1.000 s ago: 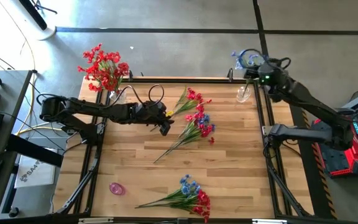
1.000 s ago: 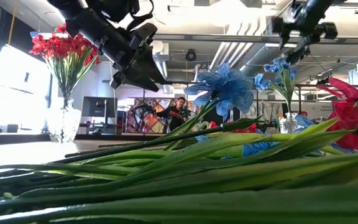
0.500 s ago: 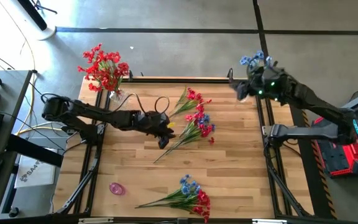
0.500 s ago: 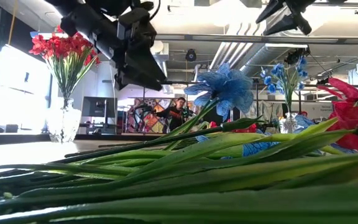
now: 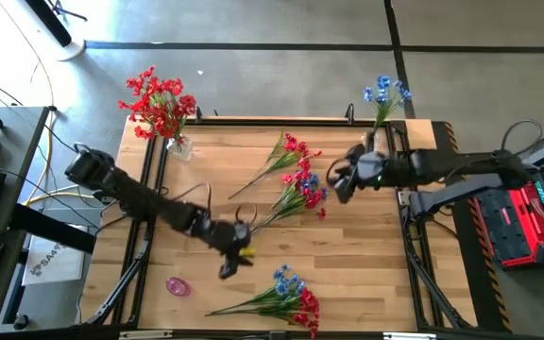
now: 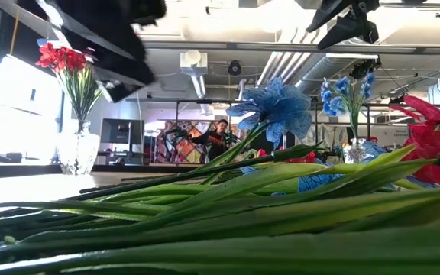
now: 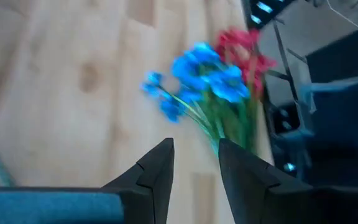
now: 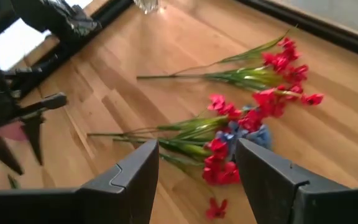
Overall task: Sort flowers into vase by color
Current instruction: Put the bottom blue flower into the right transparent vase
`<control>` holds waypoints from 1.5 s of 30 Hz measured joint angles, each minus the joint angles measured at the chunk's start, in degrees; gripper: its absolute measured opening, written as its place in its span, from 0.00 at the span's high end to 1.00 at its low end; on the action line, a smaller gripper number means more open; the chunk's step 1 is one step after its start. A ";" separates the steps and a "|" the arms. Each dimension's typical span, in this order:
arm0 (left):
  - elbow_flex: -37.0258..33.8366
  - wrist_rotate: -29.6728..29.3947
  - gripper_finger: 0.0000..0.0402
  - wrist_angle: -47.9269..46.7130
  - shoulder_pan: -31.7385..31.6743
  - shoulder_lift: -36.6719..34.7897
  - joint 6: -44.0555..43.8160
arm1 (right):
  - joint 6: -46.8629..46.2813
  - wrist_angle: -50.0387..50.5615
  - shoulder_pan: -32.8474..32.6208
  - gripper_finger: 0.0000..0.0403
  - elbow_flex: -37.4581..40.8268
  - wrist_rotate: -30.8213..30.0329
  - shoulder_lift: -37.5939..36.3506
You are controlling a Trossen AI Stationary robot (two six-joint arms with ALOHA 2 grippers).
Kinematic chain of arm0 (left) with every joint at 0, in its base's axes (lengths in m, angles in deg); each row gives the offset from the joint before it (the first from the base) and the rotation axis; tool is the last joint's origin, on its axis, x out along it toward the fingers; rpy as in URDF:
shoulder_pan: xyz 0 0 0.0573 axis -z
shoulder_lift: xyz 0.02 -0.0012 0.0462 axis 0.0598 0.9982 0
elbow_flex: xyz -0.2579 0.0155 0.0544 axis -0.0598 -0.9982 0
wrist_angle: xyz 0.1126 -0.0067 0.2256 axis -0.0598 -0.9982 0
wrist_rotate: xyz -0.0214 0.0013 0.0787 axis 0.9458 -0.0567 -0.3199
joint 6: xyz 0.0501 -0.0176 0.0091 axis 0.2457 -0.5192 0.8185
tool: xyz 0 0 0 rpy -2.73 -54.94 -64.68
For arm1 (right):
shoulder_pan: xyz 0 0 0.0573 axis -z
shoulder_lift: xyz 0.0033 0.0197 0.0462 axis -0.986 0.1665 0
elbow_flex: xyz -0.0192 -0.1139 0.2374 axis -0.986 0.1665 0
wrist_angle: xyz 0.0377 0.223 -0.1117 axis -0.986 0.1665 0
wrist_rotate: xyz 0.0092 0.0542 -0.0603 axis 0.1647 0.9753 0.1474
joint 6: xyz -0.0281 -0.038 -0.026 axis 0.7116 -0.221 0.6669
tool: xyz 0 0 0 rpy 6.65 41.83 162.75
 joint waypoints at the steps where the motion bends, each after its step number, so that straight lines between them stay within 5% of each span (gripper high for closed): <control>1: 0.02 -1.00 0.72 -0.06 1.79 0.53 -1.40 | -0.83 -0.11 -1.45 0.51 0.00 -1.01 0.84; 15: 0.02 -8.16 0.78 7.73 18.05 12.14 -16.25 | -13.06 -5.05 -12.92 0.51 0.00 -5.47 12.18; 26: 0.23 -12.98 0.78 15.63 21.17 18.49 -14.93 | -24.27 -7.60 -16.96 0.51 0.00 -2.48 18.43; 38: 5.79 -19.04 0.78 6.63 21.80 24.32 -12.80 | -32.68 -7.16 -23.75 0.51 0.00 -4.16 19.24; 45: 5.66 -20.98 0.96 5.99 21.59 23.87 -13.32 | -38.29 -6.38 -28.47 0.51 0.00 -7.44 19.24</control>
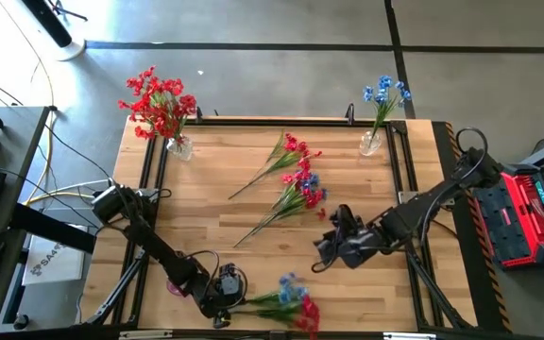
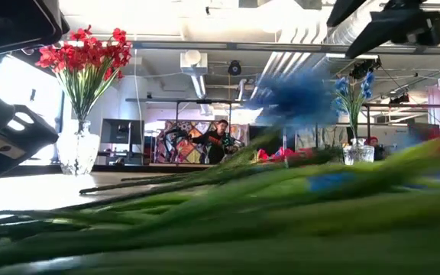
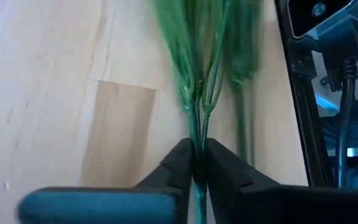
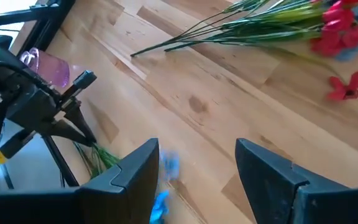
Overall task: Sort flowers into vase by color
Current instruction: Put the bottom blue flower into the right transparent vase
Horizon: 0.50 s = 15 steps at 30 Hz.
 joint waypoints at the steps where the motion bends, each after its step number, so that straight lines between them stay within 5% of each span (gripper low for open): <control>1: 0.00 -0.02 0.98 -0.04 -0.02 0.00 -0.08 | -1.03 0.45 -0.70 0.51 0.00 -0.62 0.00; 8: -0.20 -3.18 0.98 0.62 -0.54 -0.83 -3.61 | -8.20 3.20 -5.22 0.51 0.00 -4.85 0.00; 15: -0.41 -18.06 0.99 -1.40 -3.43 -7.00 -7.96 | -10.78 0.80 -8.08 0.51 -0.42 -12.51 -0.02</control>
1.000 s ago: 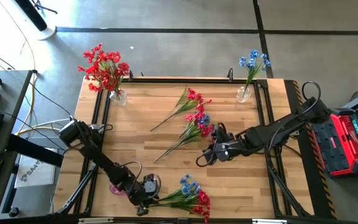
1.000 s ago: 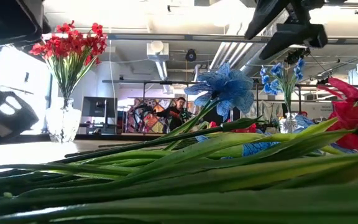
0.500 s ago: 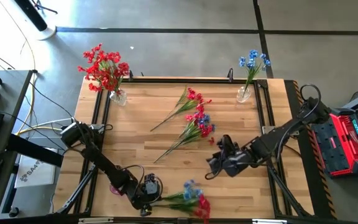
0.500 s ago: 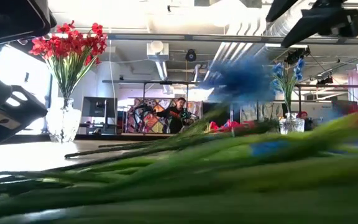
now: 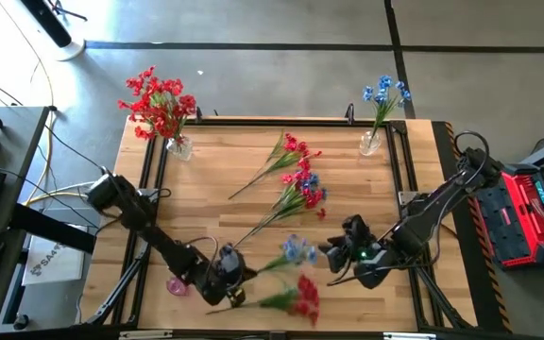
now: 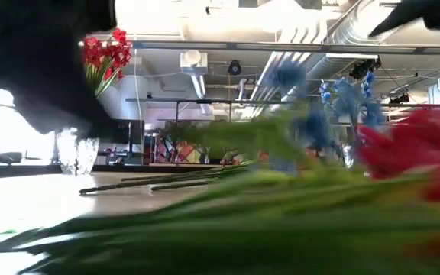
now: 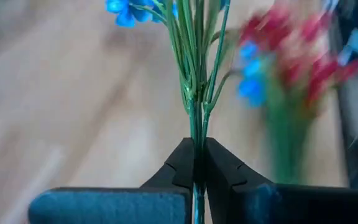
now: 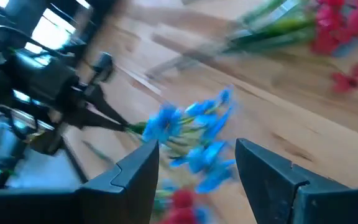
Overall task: Sort flowers into vase by color
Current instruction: Put the bottom blue flower into the right transparent vase
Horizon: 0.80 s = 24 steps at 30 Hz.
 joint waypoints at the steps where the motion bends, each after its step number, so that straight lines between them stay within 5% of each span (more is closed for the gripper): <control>1: 0.14 -1.00 0.99 0.30 -0.73 -1.08 0.04 | 0.32 -0.95 -0.33 0.51 -0.49 -1.64 0.00; 11: 0.15 -5.38 0.99 1.03 -10.41 -14.13 9.68 | 20.13 -4.81 0.93 0.51 -8.88 -7.58 -0.50; 18: 0.17 -1.20 0.99 6.70 -16.08 -20.70 18.18 | 36.23 -4.74 4.05 0.51 -15.29 -3.55 -1.01; 24: 0.19 1.78 0.99 12.17 -18.15 -23.67 23.10 | 37.03 -2.99 6.99 0.51 -15.14 1.92 -0.94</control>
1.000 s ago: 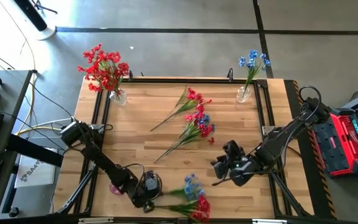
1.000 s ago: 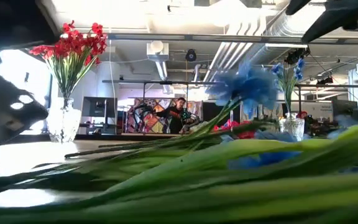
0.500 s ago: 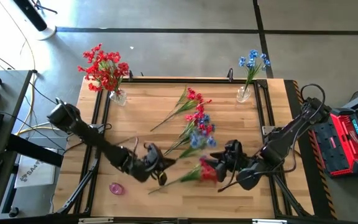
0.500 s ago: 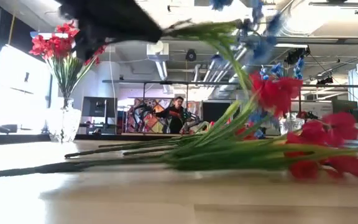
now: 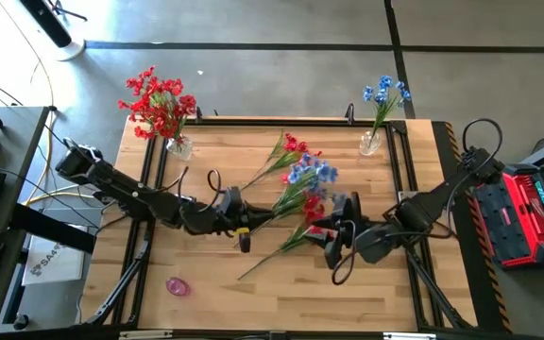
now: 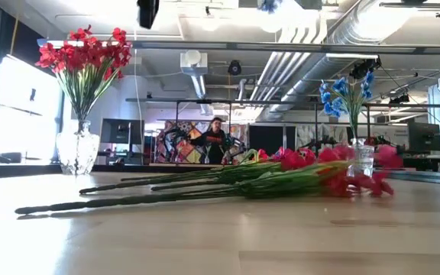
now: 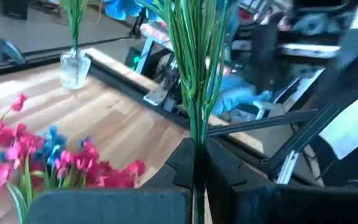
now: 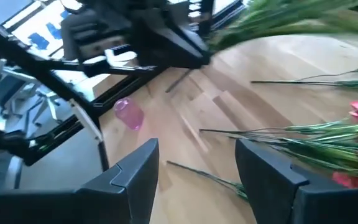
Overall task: Sort flowers into vase by color
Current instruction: Put the bottom blue flower into the right transparent vase
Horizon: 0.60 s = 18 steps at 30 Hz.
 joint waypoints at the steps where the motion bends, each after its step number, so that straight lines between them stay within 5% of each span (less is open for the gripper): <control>1: 0.00 0.75 0.99 0.87 -0.16 -0.05 0.40 | -0.04 0.36 0.38 0.51 0.00 0.00 0.00; 12: 0.00 4.00 0.99 8.30 -0.43 0.28 4.50 | 2.19 -5.12 4.03 0.50 0.04 -1.96 0.00; 18: 0.02 5.35 0.99 11.85 -0.46 0.21 8.07 | 8.82 -13.73 6.00 0.41 0.04 -0.79 0.00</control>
